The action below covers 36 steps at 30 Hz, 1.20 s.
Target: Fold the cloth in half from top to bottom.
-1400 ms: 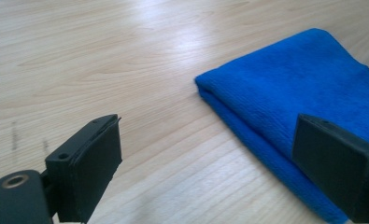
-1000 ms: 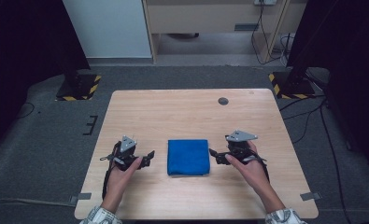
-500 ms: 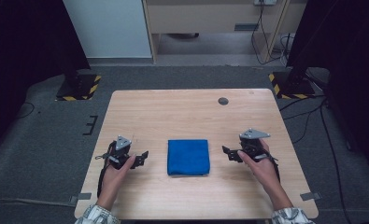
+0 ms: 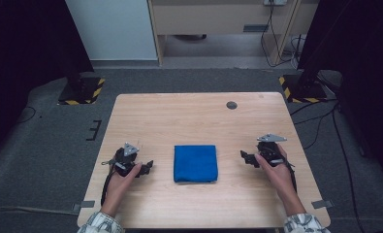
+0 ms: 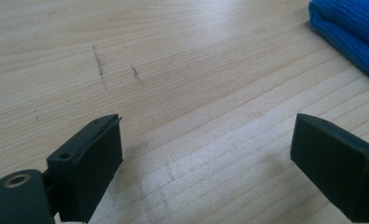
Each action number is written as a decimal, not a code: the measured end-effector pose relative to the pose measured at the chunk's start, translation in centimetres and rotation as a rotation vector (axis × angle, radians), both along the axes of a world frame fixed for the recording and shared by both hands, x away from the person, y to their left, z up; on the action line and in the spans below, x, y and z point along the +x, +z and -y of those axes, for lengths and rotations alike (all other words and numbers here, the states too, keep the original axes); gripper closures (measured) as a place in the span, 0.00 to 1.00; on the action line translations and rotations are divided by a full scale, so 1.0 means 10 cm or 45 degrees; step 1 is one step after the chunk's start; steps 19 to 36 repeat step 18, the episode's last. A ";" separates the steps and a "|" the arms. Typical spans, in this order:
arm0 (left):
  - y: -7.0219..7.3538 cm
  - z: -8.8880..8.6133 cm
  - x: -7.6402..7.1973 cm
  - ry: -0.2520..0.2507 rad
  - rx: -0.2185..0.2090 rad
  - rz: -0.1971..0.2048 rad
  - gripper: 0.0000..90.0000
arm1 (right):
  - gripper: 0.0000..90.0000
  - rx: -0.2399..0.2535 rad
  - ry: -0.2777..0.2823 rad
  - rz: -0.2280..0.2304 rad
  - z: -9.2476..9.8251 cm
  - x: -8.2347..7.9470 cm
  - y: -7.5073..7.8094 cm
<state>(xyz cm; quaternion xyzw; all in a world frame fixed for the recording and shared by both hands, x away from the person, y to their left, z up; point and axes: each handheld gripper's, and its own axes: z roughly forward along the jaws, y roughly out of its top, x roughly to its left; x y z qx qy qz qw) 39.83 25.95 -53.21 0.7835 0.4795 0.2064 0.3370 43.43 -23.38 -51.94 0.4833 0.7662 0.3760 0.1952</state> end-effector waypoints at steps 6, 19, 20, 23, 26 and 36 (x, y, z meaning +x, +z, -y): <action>-0.04 0.02 0.02 -0.004 0.017 -0.015 0.08 | 0.10 -0.054 -0.032 -0.057 0.01 0.06 -0.11; -0.04 0.02 0.03 -0.002 0.022 -0.025 0.06 | 0.05 -0.115 -0.059 -0.059 -0.05 0.06 -0.20; -0.04 0.02 0.03 -0.002 0.022 -0.025 0.06 | 0.05 -0.115 -0.059 -0.059 -0.05 0.06 -0.20; -0.04 0.02 0.03 -0.002 0.022 -0.025 0.06 | 0.05 -0.115 -0.059 -0.059 -0.05 0.06 -0.20; -0.04 0.02 0.03 -0.002 0.022 -0.025 0.06 | 0.05 -0.115 -0.059 -0.059 -0.05 0.06 -0.20; -0.04 0.02 0.03 -0.002 0.022 -0.025 0.06 | 0.05 -0.115 -0.059 -0.059 -0.05 0.06 -0.20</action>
